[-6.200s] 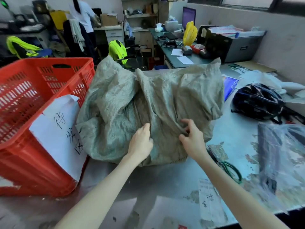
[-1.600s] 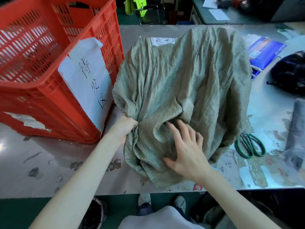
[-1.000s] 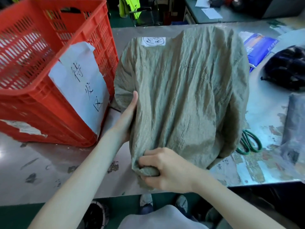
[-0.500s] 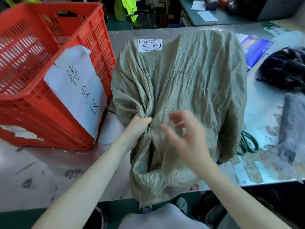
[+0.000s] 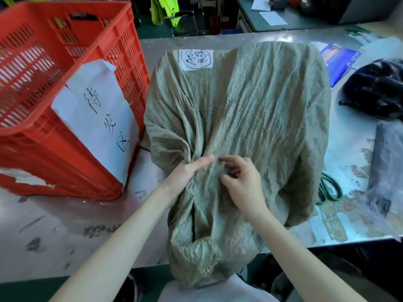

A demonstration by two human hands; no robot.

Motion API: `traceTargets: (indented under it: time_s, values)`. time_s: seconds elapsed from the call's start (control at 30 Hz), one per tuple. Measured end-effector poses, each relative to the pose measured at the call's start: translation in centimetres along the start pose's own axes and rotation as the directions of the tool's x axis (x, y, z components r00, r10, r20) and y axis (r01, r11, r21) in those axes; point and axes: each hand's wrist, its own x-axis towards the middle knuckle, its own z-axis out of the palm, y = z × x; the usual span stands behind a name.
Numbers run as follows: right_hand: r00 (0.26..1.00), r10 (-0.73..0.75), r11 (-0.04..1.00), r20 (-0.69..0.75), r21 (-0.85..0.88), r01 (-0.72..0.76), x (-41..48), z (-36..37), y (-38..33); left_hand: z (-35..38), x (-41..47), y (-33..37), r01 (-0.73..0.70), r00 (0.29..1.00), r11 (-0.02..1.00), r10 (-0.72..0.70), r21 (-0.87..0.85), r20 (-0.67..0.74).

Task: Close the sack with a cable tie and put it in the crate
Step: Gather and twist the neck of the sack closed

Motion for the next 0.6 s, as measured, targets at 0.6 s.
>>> traceTargets:
  time_s: [0.6]
  values:
    - [0.993, 0.115, 0.925, 0.014, 0.363, -0.112, -0.3, -2.0, 1.2, 2.5, 0.9, -1.1, -0.033, 0.989, 0.995, 0.046, 0.091, -0.144]
